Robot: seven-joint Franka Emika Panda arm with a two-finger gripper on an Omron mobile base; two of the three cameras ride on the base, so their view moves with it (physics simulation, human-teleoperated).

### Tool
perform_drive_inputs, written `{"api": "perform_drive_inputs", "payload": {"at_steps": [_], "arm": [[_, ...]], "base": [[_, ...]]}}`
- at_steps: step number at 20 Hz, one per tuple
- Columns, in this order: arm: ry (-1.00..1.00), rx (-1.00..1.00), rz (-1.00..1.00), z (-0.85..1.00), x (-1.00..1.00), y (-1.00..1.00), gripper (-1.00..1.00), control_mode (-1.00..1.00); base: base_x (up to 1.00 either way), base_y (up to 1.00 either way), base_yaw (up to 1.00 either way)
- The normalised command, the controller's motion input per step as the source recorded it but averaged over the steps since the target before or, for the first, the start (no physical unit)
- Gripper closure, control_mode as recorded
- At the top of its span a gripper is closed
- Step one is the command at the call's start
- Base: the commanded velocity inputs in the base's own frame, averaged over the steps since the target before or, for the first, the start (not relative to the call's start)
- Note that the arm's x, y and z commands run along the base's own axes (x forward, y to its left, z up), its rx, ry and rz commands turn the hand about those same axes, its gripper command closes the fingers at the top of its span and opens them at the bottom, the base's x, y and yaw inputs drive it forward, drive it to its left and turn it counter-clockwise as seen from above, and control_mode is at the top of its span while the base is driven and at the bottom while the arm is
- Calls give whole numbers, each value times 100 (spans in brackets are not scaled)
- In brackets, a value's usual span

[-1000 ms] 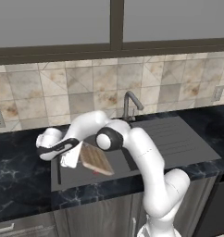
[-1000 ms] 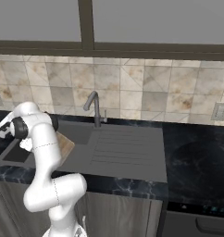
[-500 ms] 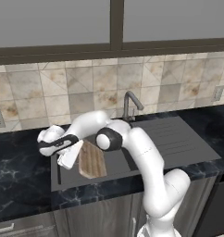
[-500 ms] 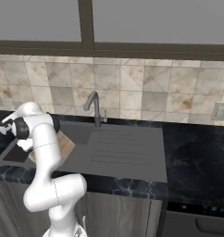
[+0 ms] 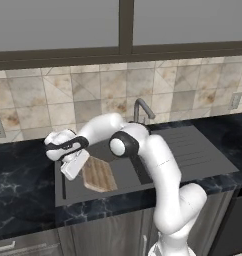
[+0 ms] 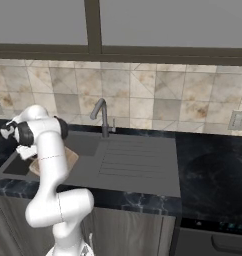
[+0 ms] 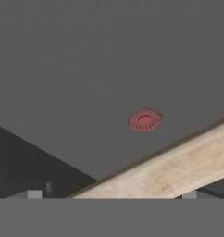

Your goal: Move the cutting board and knife to the sink. Then move spray from the cabinet to the counter.

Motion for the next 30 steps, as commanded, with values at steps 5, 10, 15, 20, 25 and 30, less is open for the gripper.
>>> {"api": "perform_drive_inputs", "payload": {"at_steps": [5,10,15,20,25,30], "arm": [[0,32,2,1,-11,12,-100,-100],[0,32,0,-12,-10,2,-100,-100],[-5,30,0,-15,-4,3,-100,-100],[-38,25,-1,66,-70,0,-100,-100],[-45,7,-9,100,-80,-1,-100,-100],[-26,0,-20,100,-41,-11,-100,-100]], "base": [[0,0,0],[0,0,0],[0,0,0],[0,0,0],[0,0,0],[0,0,0]]}}
